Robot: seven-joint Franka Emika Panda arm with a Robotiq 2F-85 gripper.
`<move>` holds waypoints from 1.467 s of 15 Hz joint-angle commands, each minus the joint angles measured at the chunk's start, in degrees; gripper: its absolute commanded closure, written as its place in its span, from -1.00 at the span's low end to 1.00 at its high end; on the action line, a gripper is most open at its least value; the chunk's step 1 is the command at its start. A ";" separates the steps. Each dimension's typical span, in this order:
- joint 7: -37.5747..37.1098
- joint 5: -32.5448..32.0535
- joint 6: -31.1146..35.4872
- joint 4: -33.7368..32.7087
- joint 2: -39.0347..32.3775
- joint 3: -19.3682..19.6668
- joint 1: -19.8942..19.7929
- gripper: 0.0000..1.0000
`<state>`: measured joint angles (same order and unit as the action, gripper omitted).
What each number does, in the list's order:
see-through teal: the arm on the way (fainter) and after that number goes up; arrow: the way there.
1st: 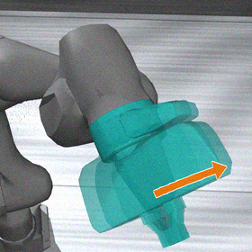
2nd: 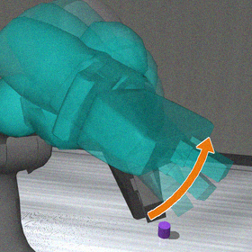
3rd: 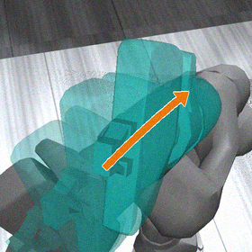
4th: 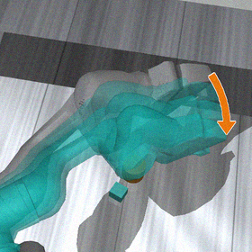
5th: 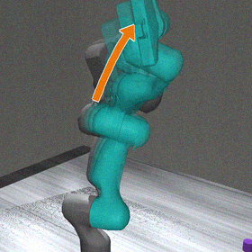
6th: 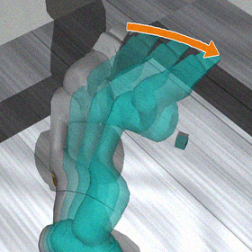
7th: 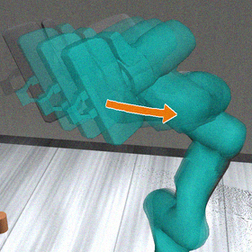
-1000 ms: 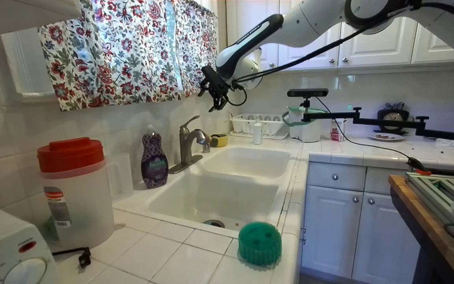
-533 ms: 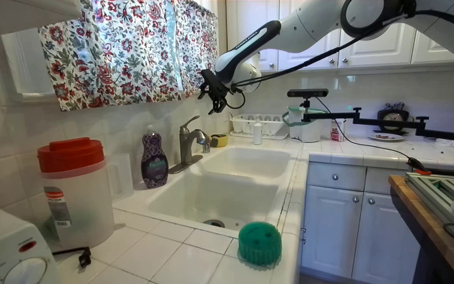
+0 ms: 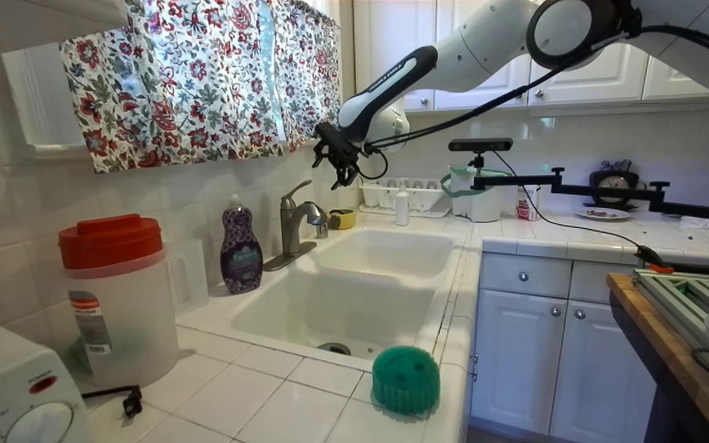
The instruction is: Open the tap
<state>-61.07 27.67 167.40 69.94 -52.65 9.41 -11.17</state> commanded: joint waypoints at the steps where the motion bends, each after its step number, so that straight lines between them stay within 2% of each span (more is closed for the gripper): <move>1: -1.10 -3.34 -1.91 -5.90 -4.05 0.80 -0.03 -1.00; 14: -2.06 -7.39 -6.15 -21.40 -12.60 0.35 0.27 -1.00; 15: -2.20 -7.43 -6.27 -22.18 -13.17 0.36 0.11 -0.91; 17: -2.55 -7.65 -6.68 -23.51 -14.03 0.60 -0.07 -0.42; 18: -2.71 -7.72 -7.00 -23.99 -14.27 0.66 -0.15 -0.40; 19: -2.82 -7.83 -7.20 -24.54 -14.55 0.73 -0.19 -0.27; 22: -3.22 -8.23 -7.60 -25.56 -15.01 1.01 -0.06 0.26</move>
<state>-61.34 21.77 161.14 49.29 -64.85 9.92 -10.88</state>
